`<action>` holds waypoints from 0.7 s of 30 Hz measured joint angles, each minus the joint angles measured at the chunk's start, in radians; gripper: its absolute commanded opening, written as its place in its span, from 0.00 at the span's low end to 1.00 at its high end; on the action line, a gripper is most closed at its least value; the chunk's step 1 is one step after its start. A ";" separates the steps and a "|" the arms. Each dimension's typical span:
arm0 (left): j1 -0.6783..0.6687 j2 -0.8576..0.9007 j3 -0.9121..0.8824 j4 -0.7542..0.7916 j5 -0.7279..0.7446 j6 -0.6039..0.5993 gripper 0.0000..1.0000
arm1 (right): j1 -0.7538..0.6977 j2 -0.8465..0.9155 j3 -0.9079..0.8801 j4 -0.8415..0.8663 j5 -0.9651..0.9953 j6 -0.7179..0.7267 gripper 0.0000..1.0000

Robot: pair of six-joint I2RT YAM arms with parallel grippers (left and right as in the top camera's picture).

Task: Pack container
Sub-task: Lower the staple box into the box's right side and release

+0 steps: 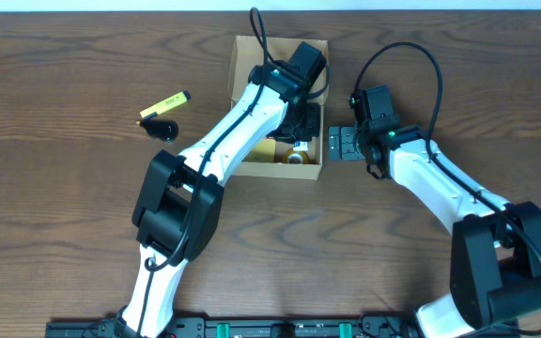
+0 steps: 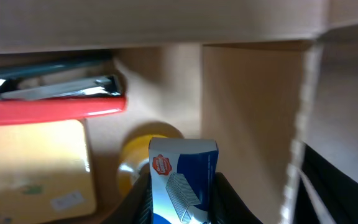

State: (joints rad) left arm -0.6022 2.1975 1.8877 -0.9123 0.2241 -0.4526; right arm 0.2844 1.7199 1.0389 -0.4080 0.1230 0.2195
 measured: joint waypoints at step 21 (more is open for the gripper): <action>-0.017 0.000 -0.045 0.163 -0.082 0.030 0.09 | 0.000 0.000 0.000 0.000 0.000 0.000 0.99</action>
State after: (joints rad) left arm -0.6193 2.1975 1.8431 -0.7498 0.1421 -0.4225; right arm 0.2844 1.7199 1.0389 -0.4084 0.1230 0.2195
